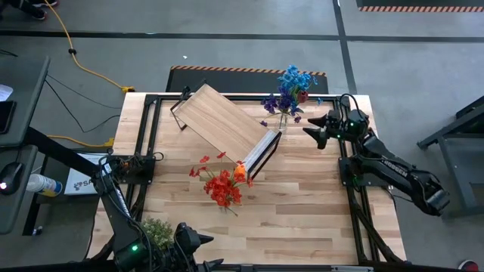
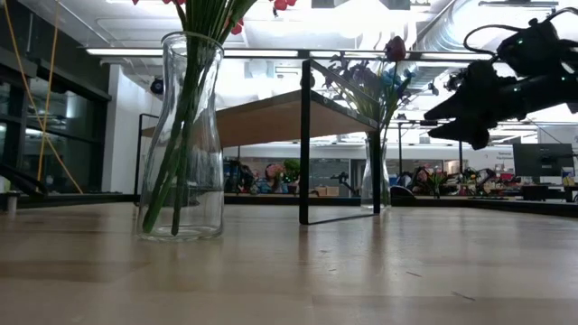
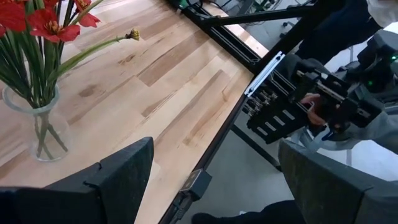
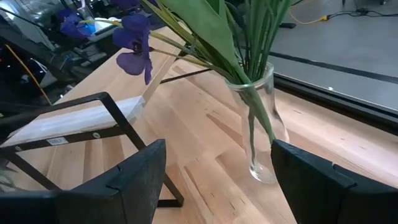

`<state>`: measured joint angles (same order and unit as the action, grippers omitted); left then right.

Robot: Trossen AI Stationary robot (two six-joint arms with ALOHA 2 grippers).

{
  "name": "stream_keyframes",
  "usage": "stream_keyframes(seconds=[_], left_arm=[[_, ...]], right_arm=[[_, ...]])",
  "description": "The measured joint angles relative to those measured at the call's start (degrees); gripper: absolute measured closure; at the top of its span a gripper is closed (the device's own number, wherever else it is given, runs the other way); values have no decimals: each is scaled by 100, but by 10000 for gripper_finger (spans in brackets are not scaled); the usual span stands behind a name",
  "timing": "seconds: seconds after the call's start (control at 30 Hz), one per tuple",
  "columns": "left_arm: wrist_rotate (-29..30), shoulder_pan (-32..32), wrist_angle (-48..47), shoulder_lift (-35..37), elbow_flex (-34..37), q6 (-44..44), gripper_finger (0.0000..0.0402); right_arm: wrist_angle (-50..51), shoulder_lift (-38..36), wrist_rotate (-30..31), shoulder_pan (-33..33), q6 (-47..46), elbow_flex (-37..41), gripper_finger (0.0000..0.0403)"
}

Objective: Pick and place flowers into a vace then onto a shelf
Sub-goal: Put the top transparent flower vase on the shelf

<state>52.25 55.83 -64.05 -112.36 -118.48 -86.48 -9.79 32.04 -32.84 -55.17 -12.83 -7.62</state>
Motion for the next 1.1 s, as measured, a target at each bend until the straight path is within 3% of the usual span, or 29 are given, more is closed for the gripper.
stream_keyframes(seconds=[0.27, 0.9, 1.1], left_arm=[[113, -2, 2, 0, 0, -114, 25], [142, -2, -2, 0, 0, -379, 25], [152, -2, -15, 0, 0, -533, 25]], right_arm=[[-479, 874, 152, 123, 419, 0, 123], [-2859, 3014, 233, 123, 633, -2, 123], [-2910, 3429, 183, 123, 729, -228, 123]])
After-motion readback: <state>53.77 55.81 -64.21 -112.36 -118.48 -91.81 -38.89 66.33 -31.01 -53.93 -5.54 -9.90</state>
